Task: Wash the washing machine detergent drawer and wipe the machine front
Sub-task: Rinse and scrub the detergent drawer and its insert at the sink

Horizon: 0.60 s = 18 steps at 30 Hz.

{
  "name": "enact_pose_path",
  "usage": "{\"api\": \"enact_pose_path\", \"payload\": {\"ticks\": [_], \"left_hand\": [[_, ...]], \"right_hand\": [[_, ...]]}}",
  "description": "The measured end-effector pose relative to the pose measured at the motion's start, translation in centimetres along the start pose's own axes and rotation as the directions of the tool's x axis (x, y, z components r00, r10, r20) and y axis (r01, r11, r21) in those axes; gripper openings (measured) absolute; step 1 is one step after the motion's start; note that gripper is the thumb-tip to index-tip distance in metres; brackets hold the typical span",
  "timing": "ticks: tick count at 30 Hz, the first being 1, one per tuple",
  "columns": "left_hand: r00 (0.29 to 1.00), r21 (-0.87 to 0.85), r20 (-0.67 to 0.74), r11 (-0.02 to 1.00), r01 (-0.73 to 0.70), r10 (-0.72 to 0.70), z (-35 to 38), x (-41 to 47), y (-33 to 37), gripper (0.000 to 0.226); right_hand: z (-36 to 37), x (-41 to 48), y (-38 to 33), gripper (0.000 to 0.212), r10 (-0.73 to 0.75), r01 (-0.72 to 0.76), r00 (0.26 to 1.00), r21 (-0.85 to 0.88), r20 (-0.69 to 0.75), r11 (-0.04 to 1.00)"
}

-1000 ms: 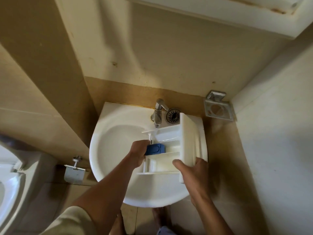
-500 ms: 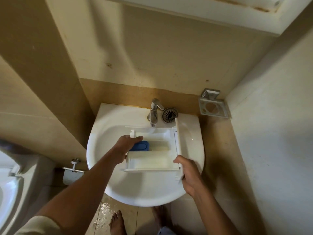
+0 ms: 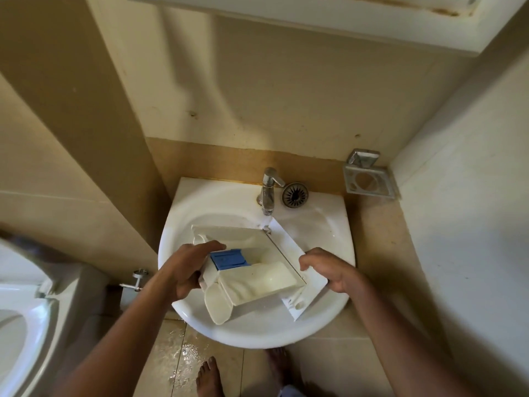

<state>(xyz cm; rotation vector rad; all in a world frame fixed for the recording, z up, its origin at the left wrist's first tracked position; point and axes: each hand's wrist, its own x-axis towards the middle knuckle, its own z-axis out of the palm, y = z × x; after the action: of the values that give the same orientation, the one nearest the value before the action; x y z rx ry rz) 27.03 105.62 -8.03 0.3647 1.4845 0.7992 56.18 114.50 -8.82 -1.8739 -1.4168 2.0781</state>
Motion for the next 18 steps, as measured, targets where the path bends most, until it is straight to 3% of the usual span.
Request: {"api": "enact_pose_path", "payload": {"ticks": [5,9,13,18], "left_hand": [[0.995,-0.184,-0.021,0.978,-0.101,0.099,0.6,-3.5,-1.1,0.031],[0.986,-0.313,-0.115,0.937,-0.152,0.122,2.7,-4.3,-3.1,0.031],[0.977,-0.419,-0.155,0.886,-0.199,0.146,5.9,-4.5,-3.9,0.030],[0.954,-0.403,-0.207,0.870,-0.285,0.216,9.0,-3.9,-2.9,0.029]], "right_hand": [[-0.4,2.3,-2.8,0.017,-0.112,0.116,0.993,-0.190,0.031,0.975],[-0.6,5.0,-6.1,0.028,-0.279,0.247,0.960,-0.390,-0.028,0.887],[-1.0,7.4,-8.6,0.033,-0.373,0.262,0.924,-0.568,-0.086,0.780],[-1.9,8.9,-9.4,0.044,-0.472,0.303,0.862,-0.561,-0.182,0.770]]}}
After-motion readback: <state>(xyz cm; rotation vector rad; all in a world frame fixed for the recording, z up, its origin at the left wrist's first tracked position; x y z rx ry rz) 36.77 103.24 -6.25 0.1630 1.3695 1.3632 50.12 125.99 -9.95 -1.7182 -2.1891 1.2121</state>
